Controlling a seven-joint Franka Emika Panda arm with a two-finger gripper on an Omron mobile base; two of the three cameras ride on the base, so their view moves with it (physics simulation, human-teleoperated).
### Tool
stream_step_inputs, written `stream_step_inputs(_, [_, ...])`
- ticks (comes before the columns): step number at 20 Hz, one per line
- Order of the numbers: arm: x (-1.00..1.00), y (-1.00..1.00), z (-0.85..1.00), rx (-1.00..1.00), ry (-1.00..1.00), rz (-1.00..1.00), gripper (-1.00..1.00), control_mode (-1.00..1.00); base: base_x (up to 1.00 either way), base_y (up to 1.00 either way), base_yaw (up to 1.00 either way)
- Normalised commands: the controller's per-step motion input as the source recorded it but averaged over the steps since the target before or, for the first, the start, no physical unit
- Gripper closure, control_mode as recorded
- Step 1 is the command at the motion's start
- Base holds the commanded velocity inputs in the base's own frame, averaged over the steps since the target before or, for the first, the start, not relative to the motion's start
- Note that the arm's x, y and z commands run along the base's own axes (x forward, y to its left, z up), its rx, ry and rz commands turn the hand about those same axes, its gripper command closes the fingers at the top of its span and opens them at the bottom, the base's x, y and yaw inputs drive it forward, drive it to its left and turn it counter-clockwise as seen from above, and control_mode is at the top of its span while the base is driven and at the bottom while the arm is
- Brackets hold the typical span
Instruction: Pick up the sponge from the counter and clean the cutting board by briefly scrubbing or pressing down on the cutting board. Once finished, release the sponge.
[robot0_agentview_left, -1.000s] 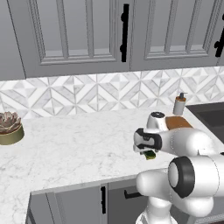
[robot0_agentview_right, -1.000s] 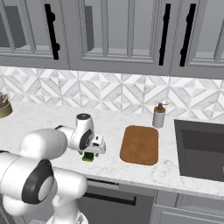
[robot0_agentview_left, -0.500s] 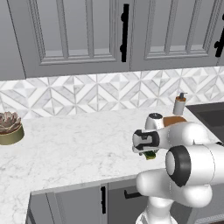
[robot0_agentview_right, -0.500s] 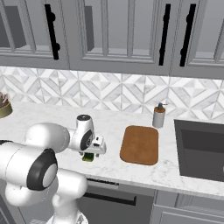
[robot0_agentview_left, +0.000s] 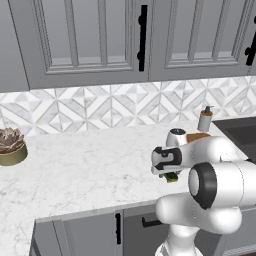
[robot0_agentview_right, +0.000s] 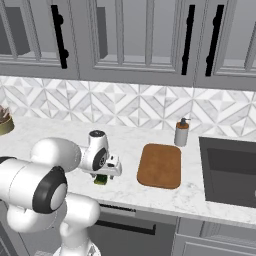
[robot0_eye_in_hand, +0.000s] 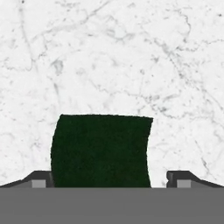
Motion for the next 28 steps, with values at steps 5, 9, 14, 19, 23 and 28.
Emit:
stream_step_inputs(5, [-0.14,0.0,-0.23,0.0,-0.02,0.0,1.0,-1.0,0.0,0.0,0.0])
stream_step_inputs(9, [-0.08,0.0,-0.03,0.0,-0.06,-0.01,1.0,-1.0,0.0,0.0,0.0])
stream_step_inputs(14, [0.0,-0.01,0.05,0.0,-0.05,0.0,1.0,-1.0,0.0,0.0,0.0])
stream_step_inputs(19, [0.25,-0.53,0.84,0.09,-0.02,0.01,1.0,-1.0,0.0,0.0,0.0])
stream_step_inputs(23, [0.34,-0.83,1.0,0.1,0.0,0.09,1.0,-1.0,0.0,0.0,0.0])
stream_step_inputs(28, [0.5,-0.74,0.46,0.0,0.0,0.16,1.0,-1.0,0.0,0.0,0.0])
